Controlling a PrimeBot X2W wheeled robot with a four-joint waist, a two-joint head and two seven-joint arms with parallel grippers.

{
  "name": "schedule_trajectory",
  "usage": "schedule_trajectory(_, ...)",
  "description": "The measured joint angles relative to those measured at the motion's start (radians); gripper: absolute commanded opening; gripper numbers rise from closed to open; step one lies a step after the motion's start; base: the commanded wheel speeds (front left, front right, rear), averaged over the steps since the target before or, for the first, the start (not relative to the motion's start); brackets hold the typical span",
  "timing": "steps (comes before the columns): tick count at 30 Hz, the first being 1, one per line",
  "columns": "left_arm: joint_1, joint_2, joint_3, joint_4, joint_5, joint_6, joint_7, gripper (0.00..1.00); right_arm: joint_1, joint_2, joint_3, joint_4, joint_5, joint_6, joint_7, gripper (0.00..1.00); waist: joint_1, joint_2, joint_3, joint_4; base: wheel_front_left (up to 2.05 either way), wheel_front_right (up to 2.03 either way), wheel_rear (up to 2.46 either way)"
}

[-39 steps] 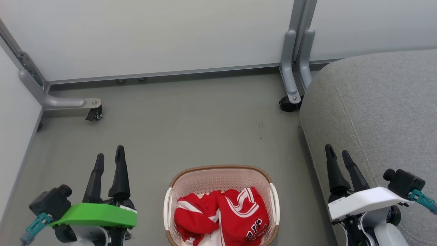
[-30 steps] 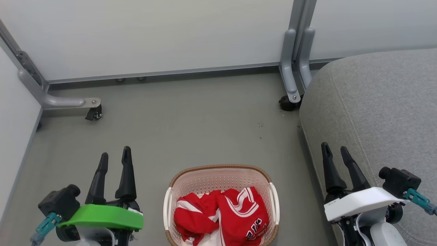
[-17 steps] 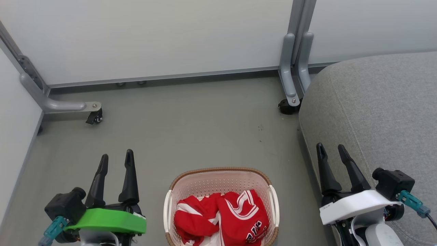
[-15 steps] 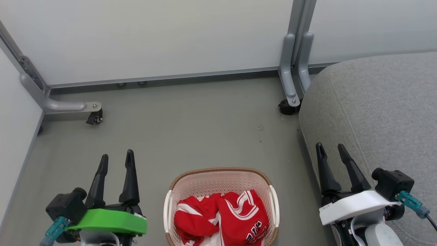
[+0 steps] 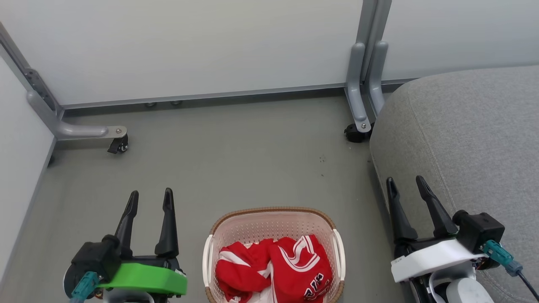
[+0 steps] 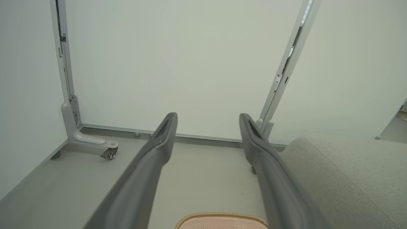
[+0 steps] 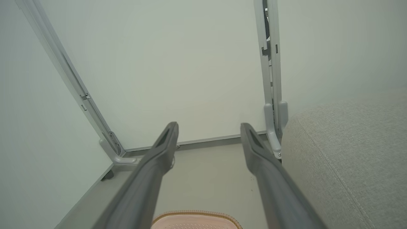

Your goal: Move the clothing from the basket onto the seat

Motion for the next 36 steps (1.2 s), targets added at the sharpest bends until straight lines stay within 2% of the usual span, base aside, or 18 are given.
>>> schedule_trajectory(28, 0.018, 0.001, -0.025, -0.021, 0.204, -0.014, -0.052, 1.0, 0.015, -0.002, 0.016, -0.026, -0.178, 0.0, -0.053, 1.0, 0.0, 0.0, 0.01, 0.021, 0.0, 0.0, 0.0)
schedule_trajectory(36, 0.02, 0.001, -0.023, -0.019, 0.206, -0.016, -0.054, 1.0, 0.015, -0.002, 0.017, -0.025, -0.181, 0.0, -0.055, 1.0, 0.0, 0.0, 0.015, 0.02, 0.0, 0.0, 0.0)
